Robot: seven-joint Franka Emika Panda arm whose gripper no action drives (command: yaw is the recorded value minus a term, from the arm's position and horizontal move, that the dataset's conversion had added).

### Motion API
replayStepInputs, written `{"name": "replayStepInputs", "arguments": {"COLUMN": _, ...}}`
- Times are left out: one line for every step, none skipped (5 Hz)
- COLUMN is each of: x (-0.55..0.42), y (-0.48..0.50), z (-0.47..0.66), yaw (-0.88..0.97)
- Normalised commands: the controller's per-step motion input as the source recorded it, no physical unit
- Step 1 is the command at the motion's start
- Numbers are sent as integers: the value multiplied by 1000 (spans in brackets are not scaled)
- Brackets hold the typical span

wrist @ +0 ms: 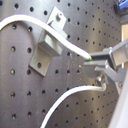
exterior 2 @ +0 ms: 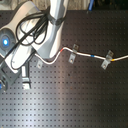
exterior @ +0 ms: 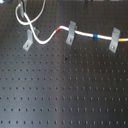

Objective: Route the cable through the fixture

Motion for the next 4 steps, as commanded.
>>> {"name": "replayStepInputs", "arguments": {"x": 124, "y": 165, "z": 406, "yaw": 91}}
{"name": "replayStepInputs", "arguments": {"x": 43, "y": 82, "z": 312, "yaw": 71}}
{"name": "replayStepInputs", "arguments": {"x": -34, "y": -16, "z": 202, "yaw": 11}}
{"name": "replayStepInputs", "arguments": {"x": 0, "y": 0, "z": 6, "yaw": 26}}
